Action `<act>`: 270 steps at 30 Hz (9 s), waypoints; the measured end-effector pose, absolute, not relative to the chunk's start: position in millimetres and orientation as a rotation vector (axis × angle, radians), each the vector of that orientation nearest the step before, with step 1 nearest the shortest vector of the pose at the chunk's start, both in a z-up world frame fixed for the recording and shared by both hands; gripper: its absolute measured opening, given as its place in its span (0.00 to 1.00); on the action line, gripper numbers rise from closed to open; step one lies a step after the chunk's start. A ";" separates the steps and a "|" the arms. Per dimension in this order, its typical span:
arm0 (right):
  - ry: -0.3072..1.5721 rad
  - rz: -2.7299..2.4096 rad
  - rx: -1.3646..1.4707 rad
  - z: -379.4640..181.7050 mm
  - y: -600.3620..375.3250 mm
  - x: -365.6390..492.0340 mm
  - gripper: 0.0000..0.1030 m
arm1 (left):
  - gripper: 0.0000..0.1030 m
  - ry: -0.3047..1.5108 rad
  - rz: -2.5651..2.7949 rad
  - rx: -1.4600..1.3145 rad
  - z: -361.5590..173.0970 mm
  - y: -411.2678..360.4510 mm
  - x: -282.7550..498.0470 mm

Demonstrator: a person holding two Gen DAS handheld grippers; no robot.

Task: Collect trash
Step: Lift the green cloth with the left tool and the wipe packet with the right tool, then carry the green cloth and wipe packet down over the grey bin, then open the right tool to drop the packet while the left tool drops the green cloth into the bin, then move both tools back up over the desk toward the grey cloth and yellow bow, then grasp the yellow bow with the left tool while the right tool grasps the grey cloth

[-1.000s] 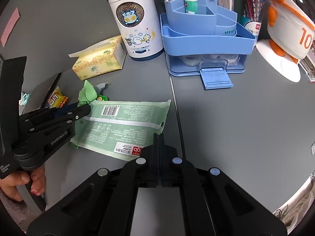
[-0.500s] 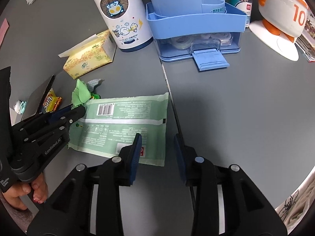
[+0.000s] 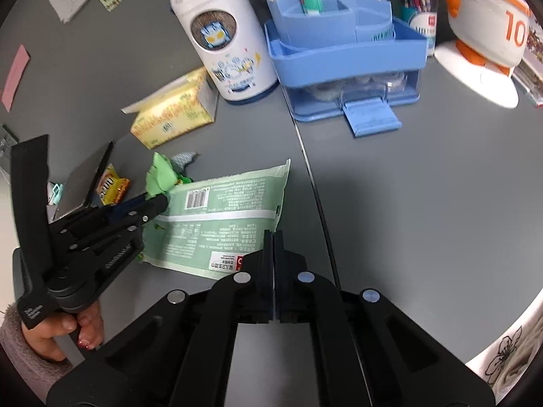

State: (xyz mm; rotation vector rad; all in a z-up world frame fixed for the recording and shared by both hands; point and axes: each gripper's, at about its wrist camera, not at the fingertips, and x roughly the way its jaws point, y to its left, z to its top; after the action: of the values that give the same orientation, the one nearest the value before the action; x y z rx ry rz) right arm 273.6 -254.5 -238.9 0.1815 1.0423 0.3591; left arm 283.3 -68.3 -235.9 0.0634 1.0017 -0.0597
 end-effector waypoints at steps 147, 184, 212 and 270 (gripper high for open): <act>1.183 0.398 0.119 -264.4 -273.3 -96.3 0.00 | 0.15 1.206 -0.335 -0.038 -290.3 -123.1 -101.7; 1.348 0.322 0.023 -483.7 -262.1 -94.0 0.37 | 0.15 1.381 -0.315 -0.067 -498.2 -143.1 -117.2; 1.234 0.277 0.041 -332.3 -265.2 -81.7 0.49 | 0.63 1.283 -0.227 -0.018 -364.9 -133.7 -99.2; 1.160 0.150 0.059 -228.6 -108.3 217.9 0.53 | 0.53 1.073 -0.334 0.218 -245.4 20.0 223.7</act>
State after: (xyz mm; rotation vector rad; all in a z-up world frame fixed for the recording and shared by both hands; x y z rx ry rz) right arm 217.9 -108.3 -228.6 0.0592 1.1597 0.1501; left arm 223.7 20.0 -245.4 0.2181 1.0735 -0.3341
